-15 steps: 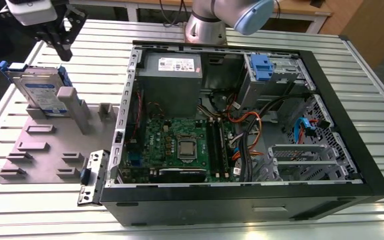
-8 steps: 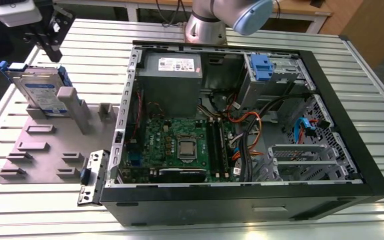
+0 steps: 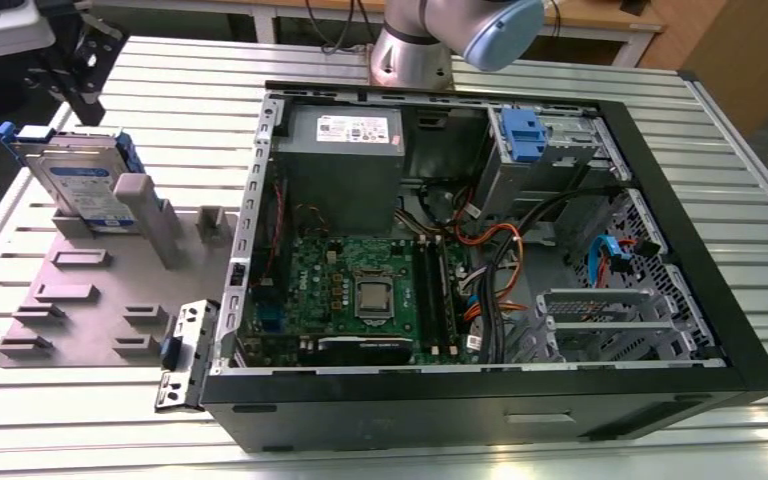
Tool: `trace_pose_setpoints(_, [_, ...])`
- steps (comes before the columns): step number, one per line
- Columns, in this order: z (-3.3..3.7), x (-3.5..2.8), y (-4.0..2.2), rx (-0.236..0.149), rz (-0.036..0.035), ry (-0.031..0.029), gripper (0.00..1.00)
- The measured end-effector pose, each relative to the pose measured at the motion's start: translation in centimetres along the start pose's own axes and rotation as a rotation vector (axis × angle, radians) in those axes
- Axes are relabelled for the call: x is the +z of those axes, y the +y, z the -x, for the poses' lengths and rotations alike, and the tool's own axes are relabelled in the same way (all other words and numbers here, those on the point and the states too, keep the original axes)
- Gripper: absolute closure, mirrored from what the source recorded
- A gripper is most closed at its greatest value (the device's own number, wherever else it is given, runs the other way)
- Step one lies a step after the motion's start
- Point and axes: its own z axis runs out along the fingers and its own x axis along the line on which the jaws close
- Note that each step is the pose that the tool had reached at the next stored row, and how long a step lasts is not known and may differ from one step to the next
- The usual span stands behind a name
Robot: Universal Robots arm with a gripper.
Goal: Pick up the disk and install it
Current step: 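Reach for the disk, then pick up the disk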
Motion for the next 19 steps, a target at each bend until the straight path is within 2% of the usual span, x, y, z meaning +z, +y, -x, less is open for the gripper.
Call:
trace_pose_setpoints(8, [-2.34,0.68,0.07,0.000,-0.0005,0.0001,0.89])
trace_pose_setpoints(14, [-3.49,1.28,0.06,0.000,-0.0018,0.0021,0.89])
trace_pose_setpoints(17, [-3.60,1.31,0.05,0.000,-0.0018,0.0022,0.89])
trace_pose_setpoints(19, [-4.73,1.90,-0.06,0.000,-0.0018,0.0022,0.89])
